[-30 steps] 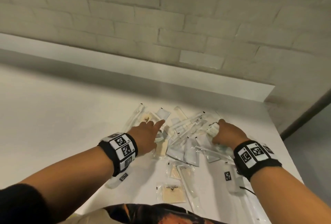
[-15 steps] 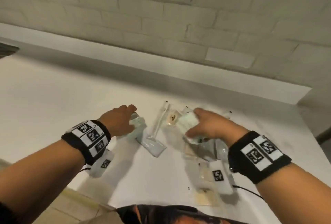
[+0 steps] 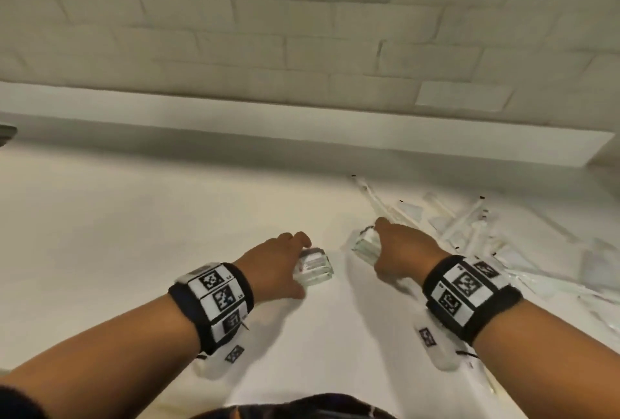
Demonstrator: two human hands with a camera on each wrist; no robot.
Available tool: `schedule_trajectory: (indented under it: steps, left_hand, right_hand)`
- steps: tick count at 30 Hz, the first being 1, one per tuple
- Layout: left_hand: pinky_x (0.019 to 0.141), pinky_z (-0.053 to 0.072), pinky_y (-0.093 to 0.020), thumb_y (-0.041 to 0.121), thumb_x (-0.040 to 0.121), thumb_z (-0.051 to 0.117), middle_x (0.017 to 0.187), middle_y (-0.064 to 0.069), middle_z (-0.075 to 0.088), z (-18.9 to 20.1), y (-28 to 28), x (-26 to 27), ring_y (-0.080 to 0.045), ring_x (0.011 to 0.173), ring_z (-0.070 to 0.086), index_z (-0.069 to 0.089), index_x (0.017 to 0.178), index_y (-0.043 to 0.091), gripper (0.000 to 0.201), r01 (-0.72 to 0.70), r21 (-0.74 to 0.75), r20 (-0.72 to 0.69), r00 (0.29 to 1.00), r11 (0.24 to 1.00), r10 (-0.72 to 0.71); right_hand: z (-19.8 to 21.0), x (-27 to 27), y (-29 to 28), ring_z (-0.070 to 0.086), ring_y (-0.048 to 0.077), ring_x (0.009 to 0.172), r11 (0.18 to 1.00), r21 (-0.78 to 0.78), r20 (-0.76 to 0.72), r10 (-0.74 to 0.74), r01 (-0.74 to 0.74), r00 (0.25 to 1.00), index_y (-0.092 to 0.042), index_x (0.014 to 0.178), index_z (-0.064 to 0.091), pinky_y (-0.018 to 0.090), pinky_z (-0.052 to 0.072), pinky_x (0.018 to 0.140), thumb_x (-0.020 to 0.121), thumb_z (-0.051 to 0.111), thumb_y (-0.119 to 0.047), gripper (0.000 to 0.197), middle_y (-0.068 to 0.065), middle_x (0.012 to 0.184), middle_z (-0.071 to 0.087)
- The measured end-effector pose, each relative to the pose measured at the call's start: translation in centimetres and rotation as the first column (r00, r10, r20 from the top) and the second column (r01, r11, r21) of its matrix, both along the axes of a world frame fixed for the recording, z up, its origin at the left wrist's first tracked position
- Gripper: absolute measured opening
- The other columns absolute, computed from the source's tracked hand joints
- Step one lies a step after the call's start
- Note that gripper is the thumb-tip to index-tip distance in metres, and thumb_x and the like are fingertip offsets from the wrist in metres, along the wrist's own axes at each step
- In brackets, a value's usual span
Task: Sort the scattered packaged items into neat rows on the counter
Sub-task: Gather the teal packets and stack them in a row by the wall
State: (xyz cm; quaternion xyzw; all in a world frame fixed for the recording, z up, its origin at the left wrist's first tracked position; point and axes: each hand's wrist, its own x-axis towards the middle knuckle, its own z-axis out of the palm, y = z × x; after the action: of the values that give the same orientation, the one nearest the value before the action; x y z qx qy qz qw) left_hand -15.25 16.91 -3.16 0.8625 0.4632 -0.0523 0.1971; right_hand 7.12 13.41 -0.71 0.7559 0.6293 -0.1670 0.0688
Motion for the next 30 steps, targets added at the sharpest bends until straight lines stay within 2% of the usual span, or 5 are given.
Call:
schedule_trajectory:
  steps: [6, 11, 18, 27, 30]
  left_hand:
    - [0.074, 0.044, -0.029, 0.051, 0.08, 0.066, 0.109, -0.002, 0.066, 1.0, 0.2, 2.3, -0.018, 0.09, 0.058, 0.053, 0.115, 0.021, 0.048, 0.153, -0.154, 0.059, 0.988, 0.976, -0.145]
    - [0.069, 0.039, -0.028, 0.04, 0.098, 0.041, 0.101, -0.013, 0.068, 1.5, 4.6, 1.4, -0.023, 0.083, 0.058, 0.068, 0.099, 0.005, 0.044, -0.003, -0.095, 0.052, 0.999, 0.995, 0.008]
    - [0.091, 0.046, -0.032, 0.047, 0.083, 0.065, 0.125, 0.002, 0.058, 0.3, 5.3, 0.8, -0.019, 0.109, 0.056, 0.052, 0.127, 0.023, 0.052, 0.064, -0.175, 0.034, 0.998, 0.983, -0.059]
    - [0.083, 0.046, -0.028, 0.031, 0.09, 0.056, 0.123, 0.0, 0.062, -0.2, 5.8, 0.7, -0.017, 0.105, 0.058, 0.063, 0.113, 0.026, 0.024, -0.022, -0.143, 0.165, 0.985, 0.989, 0.046]
    - [0.089, 0.047, -0.03, 0.036, 0.088, 0.06, 0.124, -0.001, 0.059, -0.5, 5.4, 1.9, -0.018, 0.108, 0.058, 0.061, 0.118, 0.025, 0.032, -0.025, -0.135, 0.161, 0.986, 0.991, 0.047]
  right_hand:
    - [-0.1, 1.8, -0.5, 0.044, 0.03, 0.123, 0.986, 0.053, 0.043, -0.158, 0.156, 0.986, -0.023, 0.149, 0.018, 0.042, 0.043, 0.098, 0.066, 0.081, -0.041, 0.106, 0.009, 0.135, 0.043]
    - [2.0, -0.3, -2.3, 0.051, 0.022, 0.114, 0.899, 0.436, -0.071, 0.065, -0.028, 0.995, -0.027, 0.124, 0.056, 0.035, 0.041, 0.094, 0.081, 0.071, -0.034, 0.046, -0.002, 0.121, 0.054]
    - [-1.1, -5.4, -3.9, 0.046, 0.017, 0.111, 0.897, 0.005, 0.015, 0.442, -0.442, 0.897, -0.037, 0.128, 0.048, 0.037, 0.044, 0.09, 0.072, 0.07, -0.042, 0.061, -0.009, 0.123, 0.05]
    - [0.0, -3.4, -2.7, 0.057, 0.014, 0.085, 0.971, -0.194, -0.189, 0.105, -0.142, 0.976, -0.023, 0.083, 0.067, 0.029, 0.044, 0.075, 0.093, 0.051, -0.047, 0.031, -0.007, 0.091, 0.064]
    - [-0.2, -2.0, -2.5, 0.058, 0.015, 0.09, 0.996, -0.085, -0.11, -0.025, 0.016, 0.994, -0.021, 0.092, 0.069, 0.031, 0.048, 0.078, 0.095, 0.049, -0.033, 0.023, -0.005, 0.101, 0.068]
